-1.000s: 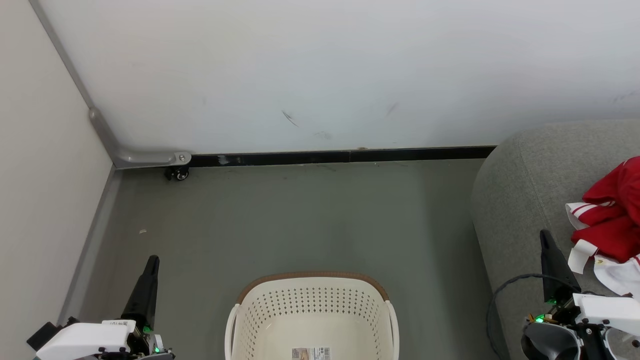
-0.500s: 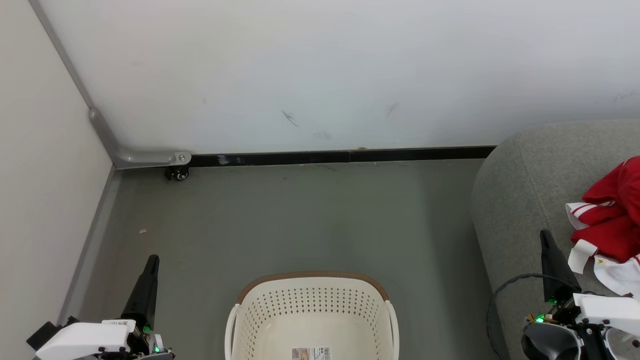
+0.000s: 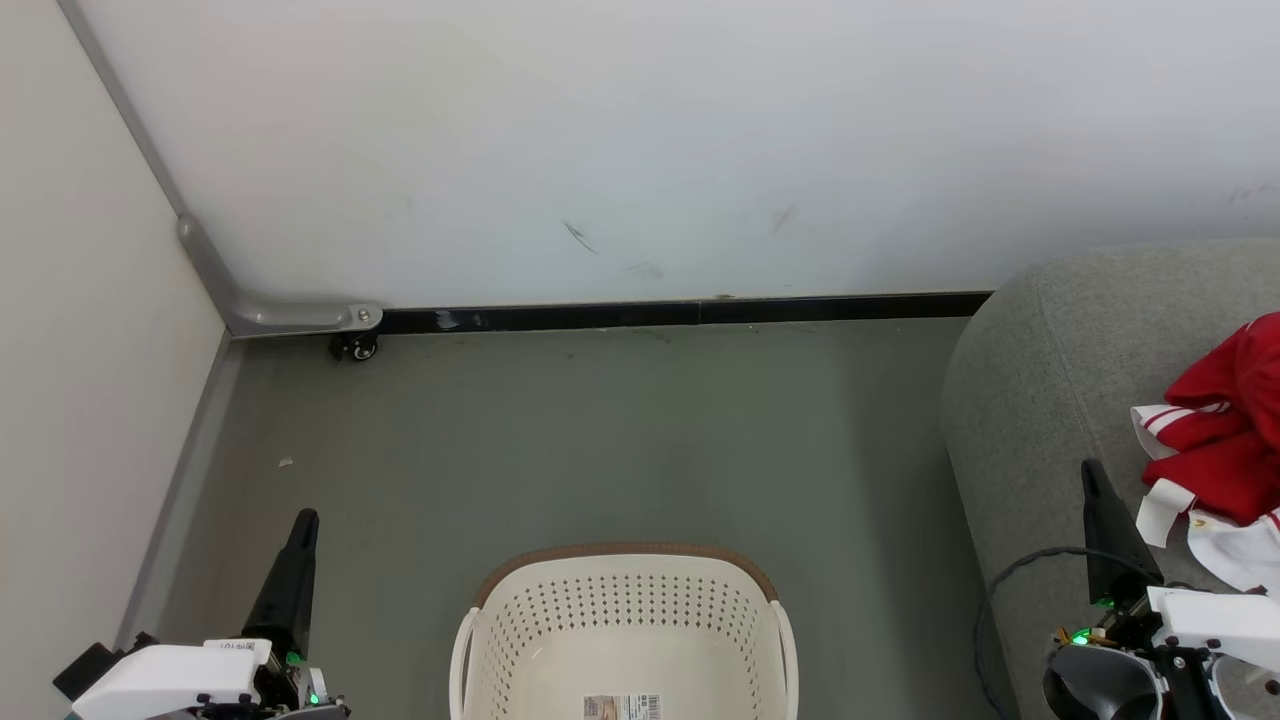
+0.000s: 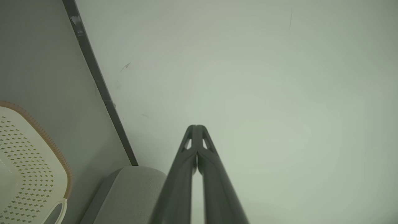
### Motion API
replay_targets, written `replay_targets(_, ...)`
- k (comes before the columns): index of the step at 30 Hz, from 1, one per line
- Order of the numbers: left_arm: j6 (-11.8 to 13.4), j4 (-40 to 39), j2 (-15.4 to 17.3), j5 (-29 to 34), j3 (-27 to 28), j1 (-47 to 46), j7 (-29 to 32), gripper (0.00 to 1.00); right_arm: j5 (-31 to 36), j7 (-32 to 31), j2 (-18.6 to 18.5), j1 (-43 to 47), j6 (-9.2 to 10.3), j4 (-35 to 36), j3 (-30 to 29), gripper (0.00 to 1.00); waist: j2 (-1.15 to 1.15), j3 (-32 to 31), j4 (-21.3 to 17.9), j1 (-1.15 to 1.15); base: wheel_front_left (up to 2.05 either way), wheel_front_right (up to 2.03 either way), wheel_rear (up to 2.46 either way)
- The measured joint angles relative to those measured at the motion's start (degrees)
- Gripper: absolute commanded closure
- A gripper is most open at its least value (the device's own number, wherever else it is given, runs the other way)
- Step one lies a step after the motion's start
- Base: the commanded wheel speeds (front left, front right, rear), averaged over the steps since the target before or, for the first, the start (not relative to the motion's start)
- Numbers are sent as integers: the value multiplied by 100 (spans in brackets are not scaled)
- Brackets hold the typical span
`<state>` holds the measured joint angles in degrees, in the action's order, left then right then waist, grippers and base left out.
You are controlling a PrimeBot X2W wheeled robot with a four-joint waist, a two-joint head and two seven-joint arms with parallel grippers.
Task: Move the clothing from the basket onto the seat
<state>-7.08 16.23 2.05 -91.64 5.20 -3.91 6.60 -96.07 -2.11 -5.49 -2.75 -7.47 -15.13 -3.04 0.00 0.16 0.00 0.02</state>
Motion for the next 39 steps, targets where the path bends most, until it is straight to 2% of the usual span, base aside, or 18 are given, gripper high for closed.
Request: replay_targets(39, 0, -21, 0, -1, -7, 0, -4, 100, 1, -18, 3, -2, 0, -1, -21, 100, 0, 1, 0, -1, 0, 0, 0)
